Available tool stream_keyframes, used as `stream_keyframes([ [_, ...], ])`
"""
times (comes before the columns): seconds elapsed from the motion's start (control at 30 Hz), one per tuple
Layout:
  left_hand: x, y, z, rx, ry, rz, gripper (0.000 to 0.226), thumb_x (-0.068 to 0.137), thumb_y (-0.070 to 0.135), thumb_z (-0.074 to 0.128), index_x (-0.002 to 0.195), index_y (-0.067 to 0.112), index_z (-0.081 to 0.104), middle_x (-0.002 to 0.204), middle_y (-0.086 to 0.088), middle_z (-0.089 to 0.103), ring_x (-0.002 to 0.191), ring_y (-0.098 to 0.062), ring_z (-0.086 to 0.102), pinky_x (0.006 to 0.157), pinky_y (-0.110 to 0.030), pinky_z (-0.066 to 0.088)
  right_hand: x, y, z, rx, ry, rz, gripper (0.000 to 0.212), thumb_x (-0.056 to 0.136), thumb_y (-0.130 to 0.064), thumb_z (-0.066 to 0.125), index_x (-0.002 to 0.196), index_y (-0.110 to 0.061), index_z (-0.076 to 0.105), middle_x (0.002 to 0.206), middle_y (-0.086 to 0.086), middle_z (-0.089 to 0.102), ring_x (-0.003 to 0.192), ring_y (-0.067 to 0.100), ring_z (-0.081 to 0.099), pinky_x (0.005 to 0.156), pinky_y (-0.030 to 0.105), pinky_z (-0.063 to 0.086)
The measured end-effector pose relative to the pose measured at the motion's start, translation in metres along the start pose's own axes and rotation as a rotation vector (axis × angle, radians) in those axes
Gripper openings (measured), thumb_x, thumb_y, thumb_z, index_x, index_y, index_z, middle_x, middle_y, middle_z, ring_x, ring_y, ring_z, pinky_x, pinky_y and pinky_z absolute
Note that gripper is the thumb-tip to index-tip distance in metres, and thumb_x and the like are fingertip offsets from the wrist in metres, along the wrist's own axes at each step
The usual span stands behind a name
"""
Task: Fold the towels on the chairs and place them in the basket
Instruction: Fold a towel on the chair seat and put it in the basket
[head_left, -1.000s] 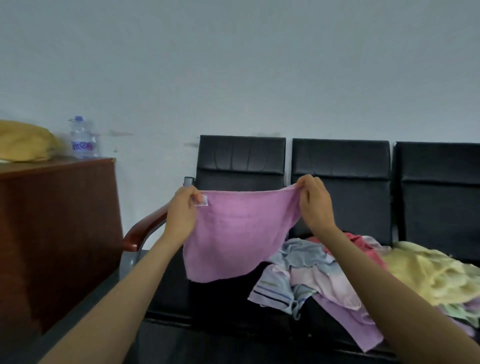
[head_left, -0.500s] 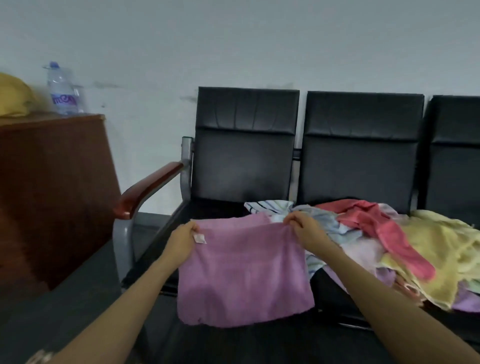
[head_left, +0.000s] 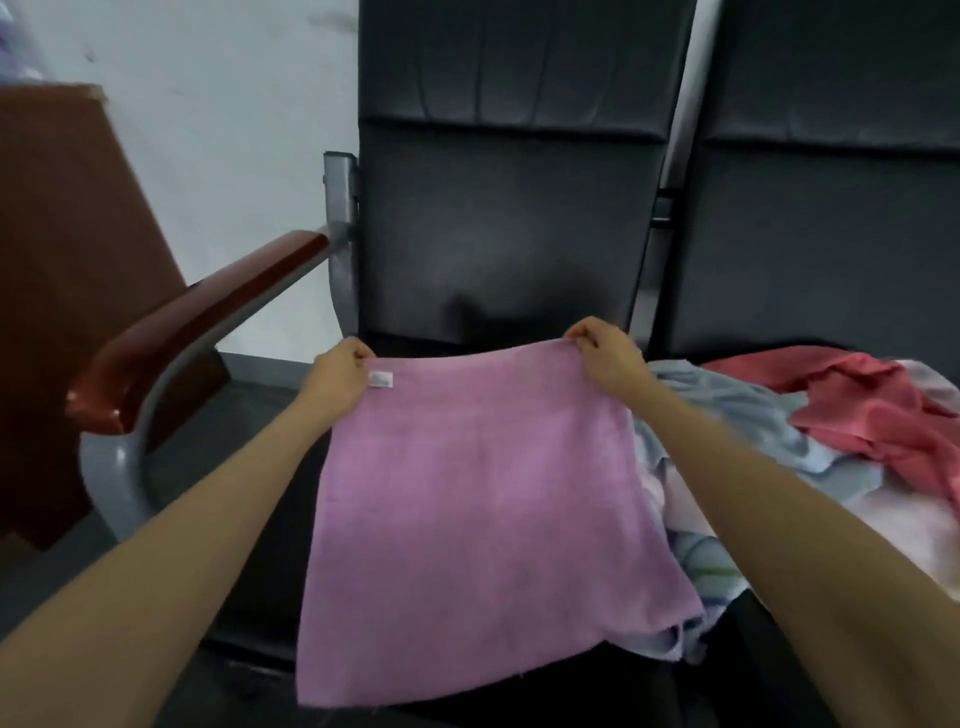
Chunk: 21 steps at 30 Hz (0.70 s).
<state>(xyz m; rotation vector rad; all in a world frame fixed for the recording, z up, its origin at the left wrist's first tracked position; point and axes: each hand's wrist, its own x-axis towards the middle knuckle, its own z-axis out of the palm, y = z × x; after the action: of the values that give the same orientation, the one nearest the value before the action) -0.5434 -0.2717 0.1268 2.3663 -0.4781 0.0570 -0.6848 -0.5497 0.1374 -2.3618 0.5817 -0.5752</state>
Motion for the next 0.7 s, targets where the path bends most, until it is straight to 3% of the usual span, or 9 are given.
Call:
stream_keyframes([
  [0.13,0.018,-0.037,0.047,0.125,-0.119,-0.034,0.021,0.097,0.004,0.041,0.108,0.007,0.058,0.111,-0.016,0.062,0.099,-0.028,0.058,0.088,-0.038,0.048,0.018,0.038,0.053,-0.107,-0.128,0.041,0.030,0.094,0.001,0.038,0.114,-0.002,0.059,0.118,0.016,0.062,0.112,0.032,0.055,0.092,0.028,0.037],
  [0.27,0.023,-0.060,0.064,0.140,-0.120,-0.049,0.013,0.095,0.012,0.052,0.106,0.012,0.058,0.109,-0.010,0.061,0.093,-0.020,0.058,0.086,-0.036,0.050,0.022,0.062,0.078,-0.231,-0.180,-0.002,0.028,0.091,-0.002,0.041,0.113,-0.005,0.059,0.115,0.016,0.061,0.105,0.033,0.057,0.089,0.034,0.043],
  [0.43,0.036,-0.064,0.052,0.161,-0.241,-0.109,0.042,0.088,0.017,0.065,0.128,0.009,0.052,0.131,-0.011,0.045,0.115,-0.025,0.051,0.099,-0.032,0.038,0.029,0.069,0.078,-0.338,-0.270,-0.023,0.040,0.094,-0.012,0.048,0.133,-0.012,0.044,0.132,0.013,0.042,0.115,0.032,0.050,0.092,0.038,0.042],
  [0.53,0.039,-0.066,0.044,0.177,-0.353,-0.096,0.036,0.088,0.017,0.065,0.122,0.010,0.057,0.125,-0.008,0.055,0.109,-0.021,0.052,0.089,-0.025,0.037,0.033,0.067,0.077,-0.407,-0.291,-0.082,0.029,0.094,-0.012,0.046,0.123,-0.013,0.051,0.122,0.012,0.047,0.105,0.031,0.054,0.086,0.037,0.043],
  [0.7,0.027,-0.068,0.041,0.164,-0.306,-0.025,0.022,0.087,0.016,0.067,0.108,0.011,0.062,0.108,-0.005,0.062,0.091,-0.013,0.052,0.080,-0.023,0.038,0.024,0.055,0.074,-0.497,-0.221,-0.130,0.020,0.094,-0.003,0.043,0.111,-0.005,0.052,0.115,0.013,0.048,0.091,0.034,0.057,0.076,0.038,0.046],
])
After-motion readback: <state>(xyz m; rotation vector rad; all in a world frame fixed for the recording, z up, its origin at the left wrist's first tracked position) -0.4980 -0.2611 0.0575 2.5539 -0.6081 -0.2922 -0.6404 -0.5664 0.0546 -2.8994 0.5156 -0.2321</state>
